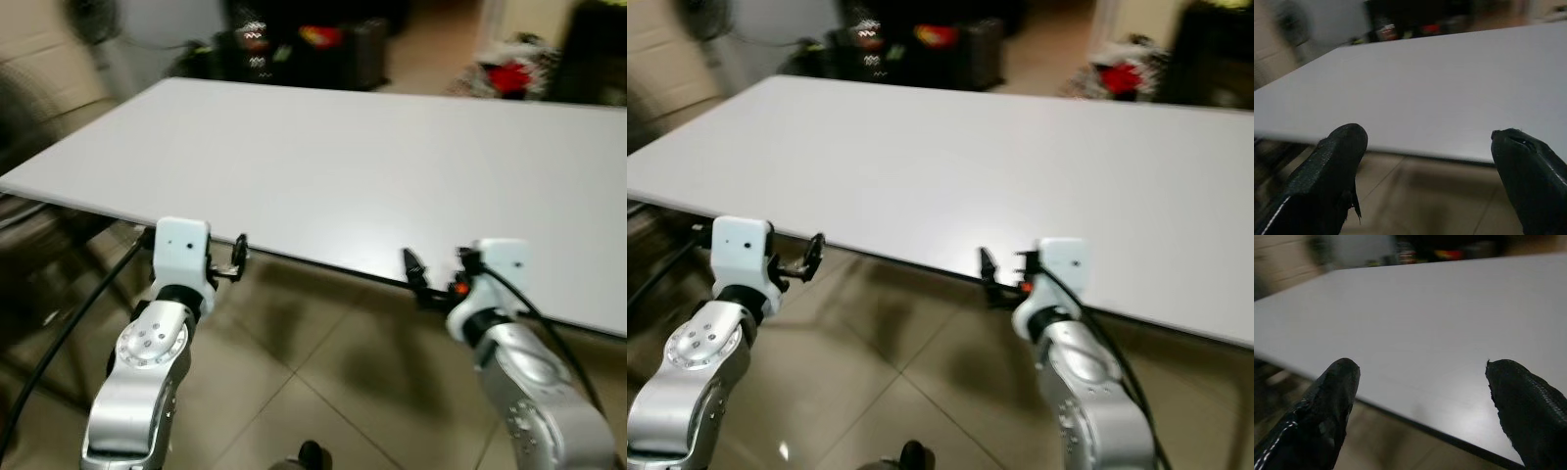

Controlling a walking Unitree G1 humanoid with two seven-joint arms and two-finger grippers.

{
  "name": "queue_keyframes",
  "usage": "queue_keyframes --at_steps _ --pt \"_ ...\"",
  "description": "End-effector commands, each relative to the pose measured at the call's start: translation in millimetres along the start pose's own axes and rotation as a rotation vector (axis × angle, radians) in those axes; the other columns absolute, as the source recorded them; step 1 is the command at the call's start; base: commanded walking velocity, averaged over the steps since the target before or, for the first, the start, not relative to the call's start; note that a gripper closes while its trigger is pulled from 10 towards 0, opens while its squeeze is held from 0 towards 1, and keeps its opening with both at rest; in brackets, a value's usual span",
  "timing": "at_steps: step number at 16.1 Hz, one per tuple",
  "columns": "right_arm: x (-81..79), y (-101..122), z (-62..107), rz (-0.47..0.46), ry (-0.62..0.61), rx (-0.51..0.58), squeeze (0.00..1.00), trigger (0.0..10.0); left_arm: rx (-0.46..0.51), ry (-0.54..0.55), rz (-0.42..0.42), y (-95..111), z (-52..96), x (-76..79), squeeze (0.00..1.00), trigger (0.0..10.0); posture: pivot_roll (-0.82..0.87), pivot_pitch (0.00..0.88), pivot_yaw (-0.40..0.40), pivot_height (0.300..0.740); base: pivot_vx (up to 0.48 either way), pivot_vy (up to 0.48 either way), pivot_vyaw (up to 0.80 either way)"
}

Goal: Setting the table

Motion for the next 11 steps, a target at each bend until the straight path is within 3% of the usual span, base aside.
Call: queue_keyframes --at_steps 1,2,3,4,6,7,9,11 --pt "-4.7 0 -3.8 -0.009 0.034 -0.005 1.0 10.0 0.002 0.021 0.031 1 5.6 -5.0 0.0 10.0 -0.13 0.0 0.09 0.74 0.0 0.251 0.8" --pt "-6.0 -1 -5.2 -0.008 0.044 -0.007 1.0 10.0 0.001 0.032 0.006 1 7.4 -7.3 0.0 10.0 -0.12 0.0 0.087 0.74 0.0 0.48 0.8" --pt "-6.8 -1 -6.3 -0.009 0.051 -0.009 1.0 10.0 0.004 0.041 -0.005 1 8.3 -8.6 0.0 10.0 -0.12 0.0 0.083 0.74 0.0 0.0 0.8" --pt "-7.3 0 -7.4 -0.007 0.061 -0.008 1.0 10.0 0.01 0.074 -0.067 2 10.5 -12.8 0.0 10.0 -0.12 0.0 0.083 0.74 0.0 -0.48 0.8" --pt "-7.1 0 -8.3 -0.005 0.067 -0.009 1.0 10.0 -0.001 0.081 -0.014 -1 11.9 -13.1 0.0 10.0 -0.11 0.0 0.08 0.74 0.0 -0.48 0.8" --pt "-7.8 -1 -8.6 -0.004 0.07 -0.01 1.0 10.0 -0.013 0.089 0.013 -3 12.4 -14.3 0.0 10.0 -0.11 0.0 0.081 0.74 0.0 0.0 0.8" --pt "-8.6 -1 -9.0 -0.004 0.076 -0.011 1.0 10.0 -0.022 0.082 0.027 -3 13.4 -14.2 0.0 10.0 -0.11 0.0 0.081 0.74 0.0 0.48 0.8" --pt "-9.3 -1 -9.6 -0.004 0.08 -0.011 1.0 10.0 -0.012 0.096 -0.017 -1 12.2 -15.9 0.0 10.0 -0.11 0.0 0.081 0.74 0.0 0.24 0.8"
Point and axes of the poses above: a point about 5 cm out from each wrist's last joint towards the gripper, its own z axis pointing back from the gripper into the wrist, its own y axis along the axis of the wrist's last joint, x = y × z, the point moved 5 cm from there along -z, pointing out of the wrist towards the gripper, and after that the axes turned 15 degrees about z, right-handed, at the moved point
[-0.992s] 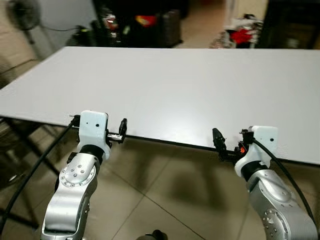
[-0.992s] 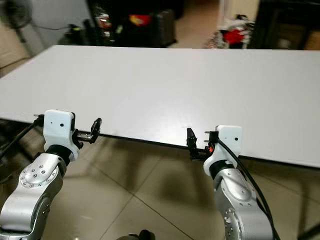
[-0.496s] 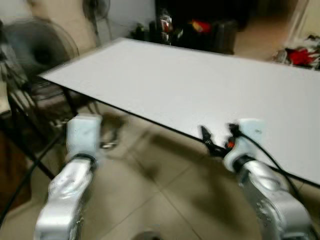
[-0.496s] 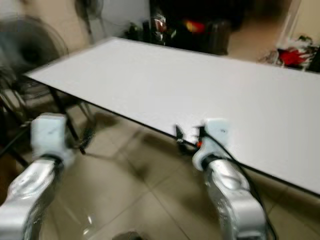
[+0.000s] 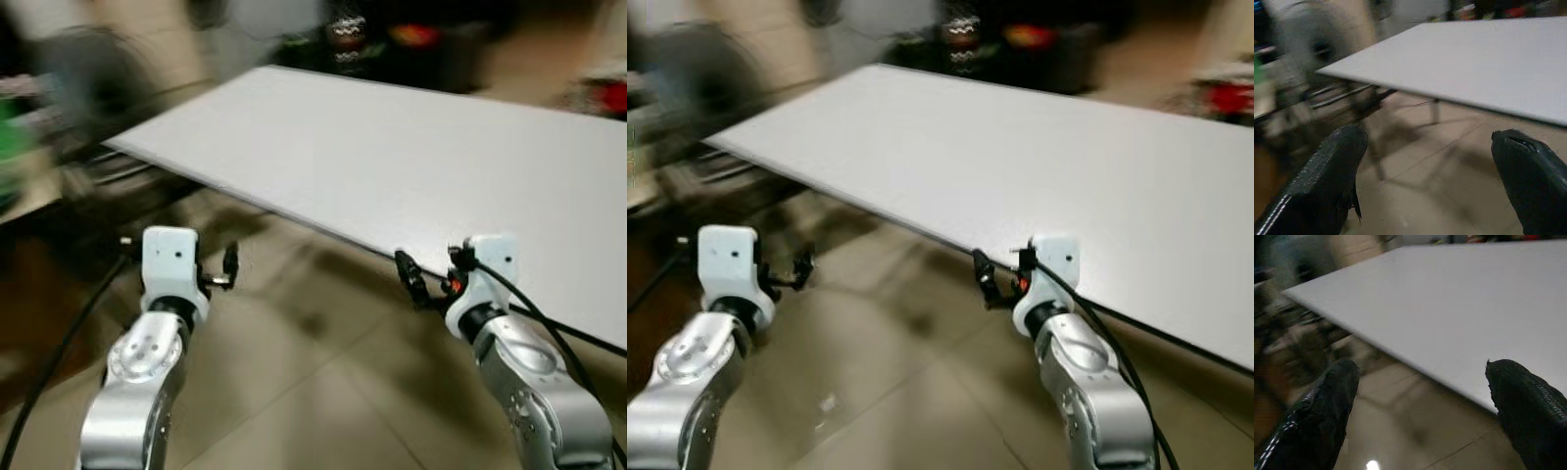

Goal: Setting the table

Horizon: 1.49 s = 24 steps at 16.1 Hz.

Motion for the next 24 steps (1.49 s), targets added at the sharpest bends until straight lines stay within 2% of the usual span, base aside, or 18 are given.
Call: queue_keyframes --at_steps 1,5,7,10,11,12,13,15,17,19,21,23,24 --pt "-11.1 8 -2.7 -0.001 0.042 0.027 1.0 10.0 -0.004 0.051 -0.038 1 0.2 -12.2 0.0 10.0 -0.11 0.0 0.081 0.74 0.0 -0.48 0.8" --pt "-11.1 9 -4.1 0.001 0.05 0.029 1.0 10.0 0.006 0.054 -0.028 2 1.5 -12.7 0.0 10.0 -0.11 0.0 0.077 0.74 0.0 -0.199 0.8" --pt "-14.5 11 -4.5 -0.001 0.062 0.042 1.0 10.0 0.006 0.081 0.018 2 3.9 -16.8 0.0 10.0 -0.1 0.0 0.075 0.74 0.0 0.0 0.29" --pt "-16.6 6 -7.5 0.01 0.049 0.008 1.0 10.0 0.027 0.06 -0.01 5 5.7 -13.6 0.0 10.0 -0.1 0.0 0.073 0.74 0.0 0.0 0.0" --pt "-11.9 3 -10.2 0.073 -0.007 -0.013 0.57 10.0 0.026 0.054 -0.027 6 5.1 -12.2 0.0 10.0 -0.1 0.0 0.078 0.74 0.0 0.0 0.0" --pt "-10.8 3 -10.7 0.088 -0.018 -0.015 0.57 10.0 0.028 0.053 -0.028 6 4.9 -12.0 0.0 10.0 -0.1 0.0 0.078 0.74 0.0 0.0 0.0" --pt "-8.1 5 -10.2 0.091 -0.027 0.008 0.49 10.0 0.036 0.051 -0.033 8 4.7 -11.3 0.0 10.0 -0.11 0.0 0.082 0.74 0.0 0.0 0.0" --pt "-1.7 10 -7.8 0.041 -0.034 0.041 0.49 10.0 0.054 0.009 -0.024 13 4.1 -3.2 0.0 10.0 -0.11 0.0 0.086 0.74 0.0 0.0 0.0" --pt "-3.3 14 -7.4 0.065 -0.012 0.053 0.51 10.0 0.064 0.005 -0.019 15 3.5 -0.7 0.0 10.0 -0.12 0.0 0.082 0.74 0.0 0.0 0.0" --pt "-8.5 24 -8.4 0.09 0.009 0.093 0.52 10.0 0.08 0.005 -0.013 19 1.8 1.2 0.0 10.0 -0.13 0.008 0.078 0.74 0.253 0.0 0.8" --pt "-9.0 25 -9.3 0.087 0.008 0.097 0.51 10.0 0.084 0.003 -0.01 20 1.5 2.0 0.0 10.0 -0.14 0.017 0.075 0.74 0.315 0.0 0.8" --pt "-8.8 25 -9.5 0.069 0.005 0.099 0.49 10.0 0.086 0.007 -0.007 20 1.4 1.6 0.0 10.0 -0.14 0.023 0.071 0.74 0.334 0.0 0.4" --pt "-7.3 27 -9.6 0.051 -0.003 0.106 0.44 10.0 0.089 0.007 -0.006 20 1.3 1.9 0.0 10.0 -0.14 0.023 0.071 0.74 0.334 0.0 0.0"
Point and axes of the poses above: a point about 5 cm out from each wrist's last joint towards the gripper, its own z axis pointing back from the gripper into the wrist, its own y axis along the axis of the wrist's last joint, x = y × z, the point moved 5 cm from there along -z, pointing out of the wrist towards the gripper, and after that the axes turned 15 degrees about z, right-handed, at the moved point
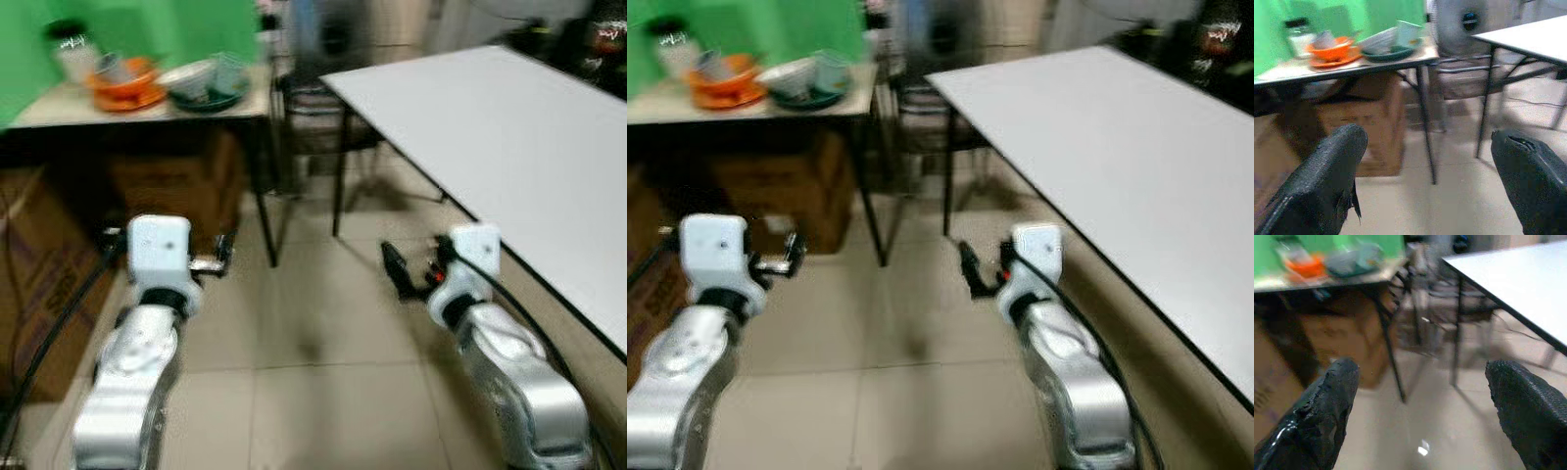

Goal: Setting the table

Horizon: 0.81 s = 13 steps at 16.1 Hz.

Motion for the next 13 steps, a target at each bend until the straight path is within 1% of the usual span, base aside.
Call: queue_keyframes --at_steps 1,2,5,8,13 --pt "10.6 5.2 4.1 0.006 -0.037 0.026 0.34 10.0 0.018 -0.025 0.0 4.4 -0.8 8.1 0.0 10.0 -0.14 0.023 0.071 0.74 0.334 0.0 0.0" --pt "12.0 5.2 3.8 0.001 -0.039 0.026 0.0 10.0 0.022 -0.025 0.0 4.8 -1.1 8.8 0.0 10.0 -0.14 0.021 0.065 0.74 0.334 0.0 0.0" --pt "10.1 6.6 2.0 0.017 -0.022 0.028 0.0 10.0 0.026 -0.026 0.001 5.2 -0.7 9.7 0.0 10.0 -0.14 0.022 0.062 0.74 0.335 0.0 0.0" --pt "6.6 6.5 1.4 0.061 -0.002 0.025 0.0 10.0 0.029 -0.023 0.001 6.6 0.2 7.9 0.0 10.0 -0.13 0.026 0.062 0.74 0.335 0.0 0.0" --pt "2.6 12.8 0.1 0.086 0.025 0.054 0.0 10.0 0.035 -0.025 0.006 7.9 1.1 7.9 0.0 10.0 -0.13 0.024 0.067 0.74 0.337 0.0 0.78"
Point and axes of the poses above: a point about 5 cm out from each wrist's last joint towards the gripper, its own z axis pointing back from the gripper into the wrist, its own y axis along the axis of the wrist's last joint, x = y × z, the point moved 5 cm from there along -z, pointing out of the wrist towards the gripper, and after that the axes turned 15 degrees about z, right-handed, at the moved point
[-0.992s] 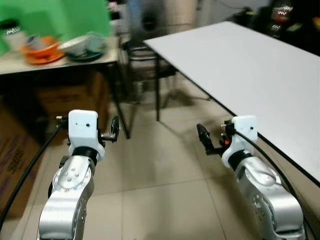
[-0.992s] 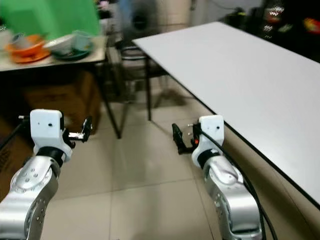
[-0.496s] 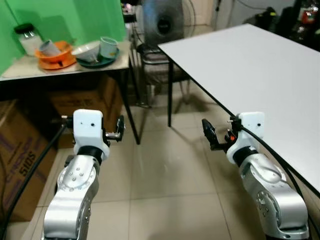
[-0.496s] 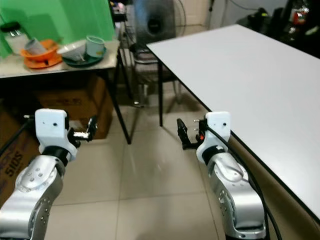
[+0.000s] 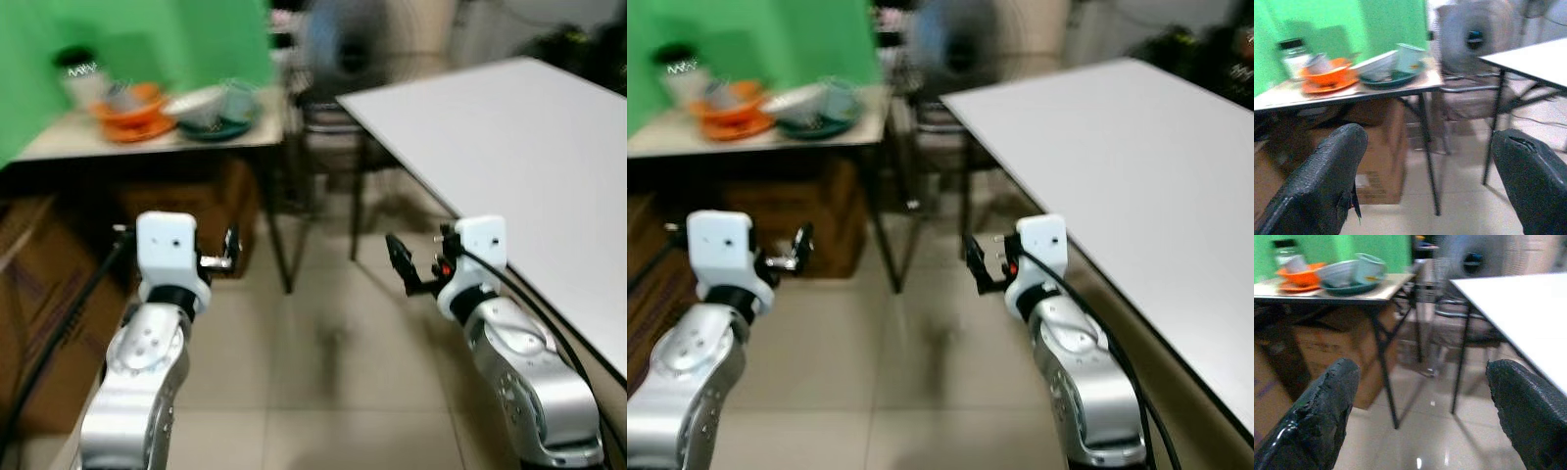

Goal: Setting the table

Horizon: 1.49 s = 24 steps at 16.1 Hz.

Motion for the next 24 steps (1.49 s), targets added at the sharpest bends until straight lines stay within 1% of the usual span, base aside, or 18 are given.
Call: queue_keyframes --at_steps 1,6,10,11,13,14,15,19,24 --pt "-7.9 12 -1.5 -0.018 0.025 0.046 0.0 10.0 0.001 0.029 -0.015 0 0.3 -8.3 0.0 10.0 -0.14 0.021 0.067 0.74 0.341 0.0 0.0" --pt "-7.8 13 -1.5 -0.014 0.029 0.054 0.0 10.0 0.005 0.021 -0.022 1 -1.3 -8.5 0.0 10.0 -0.14 0.008 0.068 0.74 0.348 0.0 0.0" --pt "-6.9 17 -2.5 -0.036 0.023 0.075 0.0 10.0 0.008 0.008 -0.028 2 -2.4 -6.9 0.0 10.0 -0.14 0.0 0.066 0.74 0.352 0.0 0.0" --pt "-6.6 18 -2.6 -0.024 0.025 0.076 0.0 10.0 0.008 0.006 -0.028 2 -2.6 -6.5 0.0 10.0 -0.14 0.0 0.065 0.74 0.349 0.0 0.0" --pt "-8.2 18 -2.9 0.003 0.035 0.074 0.0 10.0 0.009 0.001 -0.028 2 -3.0 -5.1 0.0 10.0 -0.14 0.0 0.064 0.74 0.349 0.0 0.8" --pt "-8.5 19 -3.1 0.0 0.033 0.081 0.0 10.0 0.009 -0.001 -0.029 2 -3.1 -4.9 0.0 10.0 -0.13 0.0 0.064 0.74 0.349 0.0 0.8" --pt "-6.2 20 -4.3 -0.035 0.017 0.088 0.0 10.0 0.01 -0.008 -0.037 2 -3.4 -4.8 0.0 10.0 -0.13 0.0 0.063 0.74 0.349 0.0 0.0" --pt "-5.9 21 -5.5 -0.027 0.021 0.09 0.0 10.0 0.01 -0.01 -0.052 2 -3.2 -6.8 0.0 10.0 -0.13 0.0 0.06 0.74 0.351 0.0 0.0" --pt "-5.4 25 -6.4 -0.037 0.015 0.107 0.0 10.0 0.011 -0.013 -0.059 2 -1.7 -10.3 0.0 10.0 -0.12 0.0 0.068 0.74 0.349 0.0 0.0"
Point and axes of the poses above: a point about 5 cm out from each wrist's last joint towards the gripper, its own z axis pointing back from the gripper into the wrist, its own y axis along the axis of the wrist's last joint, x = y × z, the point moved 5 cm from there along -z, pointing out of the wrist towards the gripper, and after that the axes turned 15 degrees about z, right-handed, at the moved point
